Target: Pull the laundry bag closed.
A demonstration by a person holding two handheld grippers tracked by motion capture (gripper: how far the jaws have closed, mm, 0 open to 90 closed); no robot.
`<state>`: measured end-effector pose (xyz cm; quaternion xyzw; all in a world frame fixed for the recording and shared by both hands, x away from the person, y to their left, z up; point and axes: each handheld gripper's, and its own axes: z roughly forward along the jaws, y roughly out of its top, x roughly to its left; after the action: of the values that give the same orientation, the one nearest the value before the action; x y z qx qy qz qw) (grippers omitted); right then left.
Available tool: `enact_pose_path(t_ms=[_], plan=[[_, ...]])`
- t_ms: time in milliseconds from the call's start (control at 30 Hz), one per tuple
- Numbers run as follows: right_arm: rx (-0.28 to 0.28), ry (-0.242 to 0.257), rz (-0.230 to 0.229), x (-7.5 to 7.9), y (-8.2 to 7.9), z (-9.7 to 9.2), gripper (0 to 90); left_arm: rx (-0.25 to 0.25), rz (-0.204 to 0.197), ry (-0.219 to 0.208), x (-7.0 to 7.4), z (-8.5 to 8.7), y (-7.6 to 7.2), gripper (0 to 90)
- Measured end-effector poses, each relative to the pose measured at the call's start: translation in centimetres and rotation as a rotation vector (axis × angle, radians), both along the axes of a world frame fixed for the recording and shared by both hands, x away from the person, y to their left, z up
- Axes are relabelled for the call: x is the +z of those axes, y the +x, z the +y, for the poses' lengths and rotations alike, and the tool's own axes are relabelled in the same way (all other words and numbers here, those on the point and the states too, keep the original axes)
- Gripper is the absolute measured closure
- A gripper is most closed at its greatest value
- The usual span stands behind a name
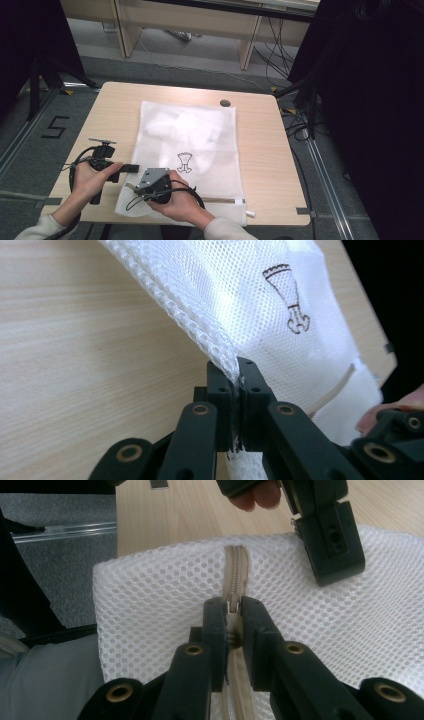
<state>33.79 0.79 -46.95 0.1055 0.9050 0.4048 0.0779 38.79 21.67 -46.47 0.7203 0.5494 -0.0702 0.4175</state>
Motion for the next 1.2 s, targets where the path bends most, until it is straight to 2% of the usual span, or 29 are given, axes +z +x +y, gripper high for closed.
enact_pose_path(t_ms=[67,200,233,267,300,333,367,433,467,567,600,633,667,733,767,833,867,900,933,967,1200], plan=[[-0.007,-0.002,0.009,0.0,-0.1,0.1,82.7,0.003,-0.006,0.012,0.0,-0.1,0.0,85.5],[0.000,0.004,-0.015,0.2,0.1,0.6,82.7,0.008,-0.003,0.031,0.1,0.0,0.0,86.3],[-0.011,0.004,0.005,0.3,0.0,0.7,82.7,0.016,-0.012,0.043,0.3,0.1,0.1,86.3],[-0.011,0.004,0.005,0.3,0.0,0.7,82.7,0.016,-0.012,0.043,0.3,0.1,0.1,86.4],[0.002,-0.001,-0.016,0.3,0.1,1.0,82.7,0.012,-0.015,0.044,0.5,0.2,0.1,86.4],[-0.012,-0.003,0.000,0.3,-0.1,1.1,82.7,0.018,-0.023,0.044,0.5,0.2,0.1,86.4],[0.003,-0.002,-0.017,0.2,0.1,1.2,82.7,0.017,-0.022,0.035,0.6,0.2,0.0,86.4],[-0.006,-0.003,-0.003,0.1,0.0,1.3,82.7,0.020,-0.024,0.033,0.7,0.2,0.0,86.3],[0.002,0.003,-0.014,0.0,0.2,1.4,82.7,0.036,-0.037,0.026,0.7,0.2,0.0,86.3],[-0.010,0.002,-0.006,-0.1,0.2,1.4,82.7,0.027,-0.023,0.009,0.9,0.5,0.1,86.4],[-0.022,0.004,0.013,-0.1,0.1,1.4,82.7,0.033,-0.030,0.008,1.0,0.5,0.1,86.4],[-0.026,0.002,0.011,-0.2,0.1,1.4,82.7,0.035,-0.033,0.008,1.2,0.5,0.0,86.5],[-0.006,0.008,-0.006,-0.3,0.3,1.5,82.7,0.025,-0.032,-0.004,1.3,0.6,0.1,86.5],[-0.023,0.009,0.008,-0.3,0.2,1.5,82.7,0.035,-0.041,-0.008,1.6,0.6,0.0,86.6],[-0.012,0.011,-0.009,-0.2,0.4,1.5,82.7,0.035,-0.041,-0.023,1.6,0.6,0.0,86.6],[-0.019,0.012,-0.011,0.0,0.4,1.5,82.7,0.037,-0.034,-0.048,1.8,0.8,0.1,86.7],[-0.034,0.013,0.005,0.0,0.2,1.4,82.7,0.040,-0.033,-0.058,1.8,0.8,0.1,86.7],[-0.034,0.013,0.005,0.0,0.2,1.4,82.7,0.040,-0.033,-0.058,1.8,0.8,0.1,86.7],[-0.021,0.011,-0.019,-0.2,0.5,1.4,82.7,0.040,-0.029,-0.063,1.9,0.9,0.1,86.7],[-0.026,0.010,-0.014,-0.2,0.6,1.3,82.7,0.036,-0.024,-0.079,1.9,1.0,0.1,86.7],[-0.044,-0.002,-0.009,-0.6,0.8,1.1,82.7,0.050,-0.016,-0.103,2.1,1.2,0.1,86.8]])
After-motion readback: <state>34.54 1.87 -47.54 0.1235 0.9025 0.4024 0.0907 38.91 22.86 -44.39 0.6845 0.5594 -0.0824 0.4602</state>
